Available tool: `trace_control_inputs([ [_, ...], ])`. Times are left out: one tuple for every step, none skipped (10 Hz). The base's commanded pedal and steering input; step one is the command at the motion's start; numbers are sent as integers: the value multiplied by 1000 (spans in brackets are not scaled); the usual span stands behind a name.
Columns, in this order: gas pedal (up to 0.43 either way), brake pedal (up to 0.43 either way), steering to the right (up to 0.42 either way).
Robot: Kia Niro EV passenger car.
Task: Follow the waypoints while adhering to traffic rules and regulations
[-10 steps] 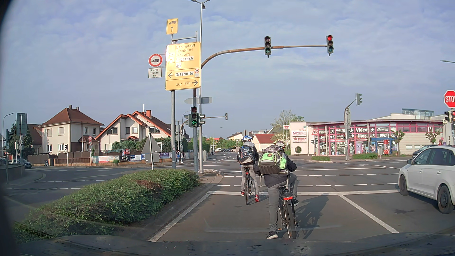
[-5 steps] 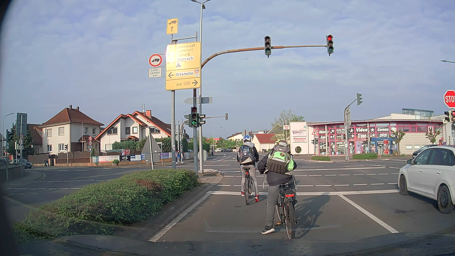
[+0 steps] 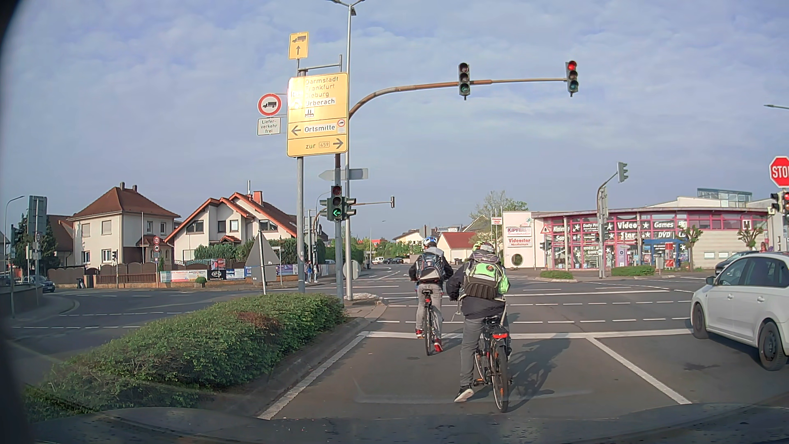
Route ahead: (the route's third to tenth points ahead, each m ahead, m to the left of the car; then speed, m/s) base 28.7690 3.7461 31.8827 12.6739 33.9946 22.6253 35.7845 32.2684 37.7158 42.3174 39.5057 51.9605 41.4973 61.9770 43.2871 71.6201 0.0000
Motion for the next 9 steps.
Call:
trace_control_inputs([
  [0,110,64],
  [0,104,64],
  [0,104,64],
  [0,91,64],
  [0,79,64],
  [0,67,64],
  [0,67,64],
  [0,55,64],
  [0,49,64],
])
